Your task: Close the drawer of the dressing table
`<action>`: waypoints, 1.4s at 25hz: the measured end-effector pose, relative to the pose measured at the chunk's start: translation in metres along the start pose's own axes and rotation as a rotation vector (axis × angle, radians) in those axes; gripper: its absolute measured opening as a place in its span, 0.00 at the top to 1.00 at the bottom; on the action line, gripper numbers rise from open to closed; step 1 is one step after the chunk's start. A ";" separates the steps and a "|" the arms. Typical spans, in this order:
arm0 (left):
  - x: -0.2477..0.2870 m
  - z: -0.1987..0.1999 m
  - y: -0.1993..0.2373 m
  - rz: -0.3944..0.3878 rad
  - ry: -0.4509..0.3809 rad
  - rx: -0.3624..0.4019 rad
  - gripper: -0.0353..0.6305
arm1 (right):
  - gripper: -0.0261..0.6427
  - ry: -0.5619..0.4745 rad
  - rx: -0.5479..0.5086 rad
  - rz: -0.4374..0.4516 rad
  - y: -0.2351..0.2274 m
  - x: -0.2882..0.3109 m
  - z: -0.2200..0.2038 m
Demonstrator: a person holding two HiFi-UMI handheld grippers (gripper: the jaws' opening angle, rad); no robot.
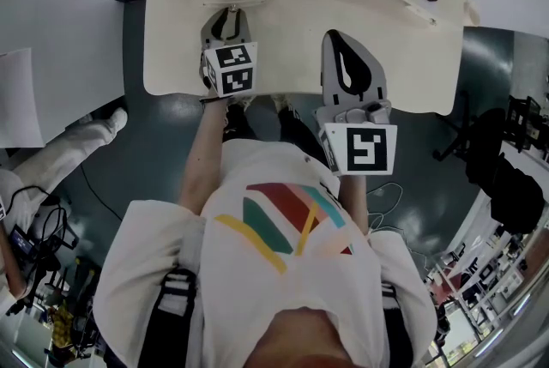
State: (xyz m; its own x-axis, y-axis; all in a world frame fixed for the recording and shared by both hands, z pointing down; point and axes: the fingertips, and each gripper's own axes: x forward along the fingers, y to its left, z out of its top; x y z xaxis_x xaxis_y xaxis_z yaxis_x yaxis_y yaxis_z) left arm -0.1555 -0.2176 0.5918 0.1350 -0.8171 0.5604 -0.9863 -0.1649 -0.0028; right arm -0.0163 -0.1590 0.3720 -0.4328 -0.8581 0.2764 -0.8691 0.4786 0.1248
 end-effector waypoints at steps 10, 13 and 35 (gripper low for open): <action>0.001 0.007 -0.004 0.003 -0.007 0.027 0.82 | 0.96 0.004 0.007 -0.005 -0.001 -0.002 -0.003; 0.003 0.004 -0.004 0.014 0.016 0.018 0.82 | 0.96 0.006 0.008 -0.006 -0.001 -0.003 -0.004; 0.010 -0.004 -0.011 -0.042 0.027 0.289 0.84 | 0.96 0.037 0.022 -0.024 -0.010 -0.016 -0.019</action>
State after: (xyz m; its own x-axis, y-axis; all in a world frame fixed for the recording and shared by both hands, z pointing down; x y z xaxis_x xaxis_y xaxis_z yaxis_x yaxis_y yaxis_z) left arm -0.1435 -0.2215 0.6005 0.1685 -0.7920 0.5869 -0.9114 -0.3520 -0.2133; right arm 0.0037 -0.1464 0.3847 -0.4033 -0.8613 0.3090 -0.8841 0.4539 0.1110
